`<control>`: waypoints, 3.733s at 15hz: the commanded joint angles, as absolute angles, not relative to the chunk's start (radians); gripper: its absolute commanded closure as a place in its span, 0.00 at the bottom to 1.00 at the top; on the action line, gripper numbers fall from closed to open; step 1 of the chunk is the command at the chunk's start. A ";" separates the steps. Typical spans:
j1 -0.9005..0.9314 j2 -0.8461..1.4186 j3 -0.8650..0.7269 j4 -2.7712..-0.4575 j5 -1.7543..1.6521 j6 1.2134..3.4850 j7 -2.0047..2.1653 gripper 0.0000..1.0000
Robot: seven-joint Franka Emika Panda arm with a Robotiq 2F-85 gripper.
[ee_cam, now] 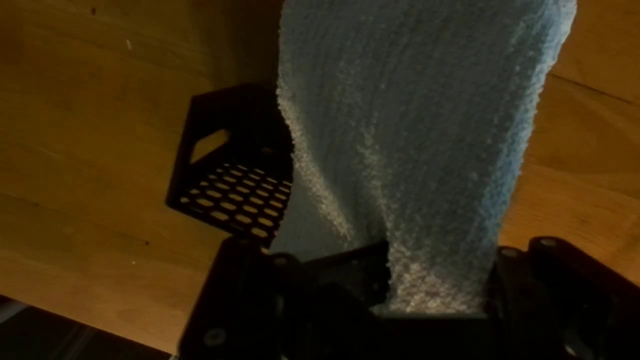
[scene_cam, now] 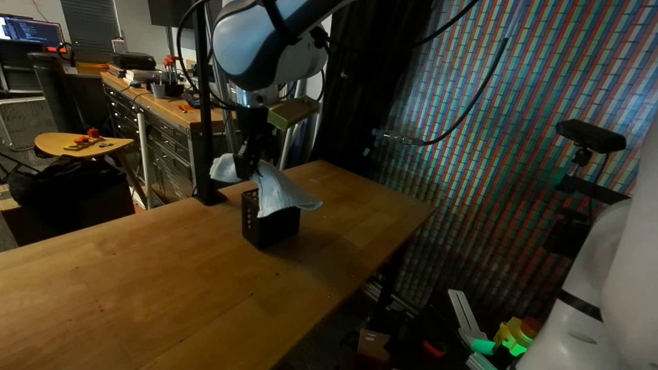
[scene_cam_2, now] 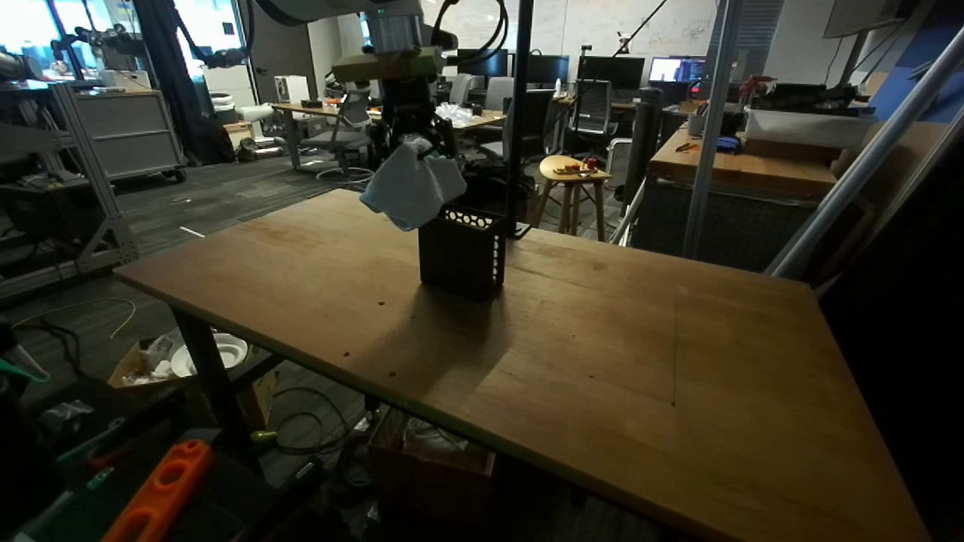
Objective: Pick up the cloth and put it in the box
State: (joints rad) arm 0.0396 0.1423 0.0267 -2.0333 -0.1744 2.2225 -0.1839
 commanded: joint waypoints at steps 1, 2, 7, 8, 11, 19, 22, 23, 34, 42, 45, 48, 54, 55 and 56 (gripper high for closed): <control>0.008 0.119 0.008 -2.042 -0.211 2.241 -0.254 1.00; -0.001 0.129 0.004 -2.034 -0.215 2.246 -0.271 1.00; -0.027 0.174 -0.002 -2.013 -0.195 2.268 -0.329 1.00; -0.031 0.185 -0.002 -2.010 -0.189 2.277 -0.336 1.00; -0.039 0.223 -0.005 -1.983 -0.186 2.285 -0.330 1.00; -0.050 0.348 -0.024 -1.863 -0.183 2.223 -0.246 1.00; -0.051 0.399 -0.013 -1.828 -0.143 2.198 -0.222 1.00; -0.053 0.416 -0.005 -1.819 -0.119 2.193 -0.219 1.00; -0.061 0.484 0.029 -1.786 0.008 2.175 -0.222 1.00; -0.055 0.449 0.017 -1.808 -0.009 2.151 -0.217 0.31; -0.050 0.438 0.014 -1.806 -0.024 2.129 -0.220 0.07; -0.042 0.426 0.011 -1.796 -0.042 2.099 -0.217 0.39; -0.021 0.394 0.010 -1.738 -0.109 2.013 -0.218 0.57; -0.018 0.389 0.010 -1.727 -0.118 1.999 -0.218 0.52; -0.014 0.382 0.011 -1.720 -0.130 1.986 -0.219 0.40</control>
State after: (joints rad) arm -0.0319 0.4094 0.0163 -1.7526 -0.0936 2.0446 -0.2230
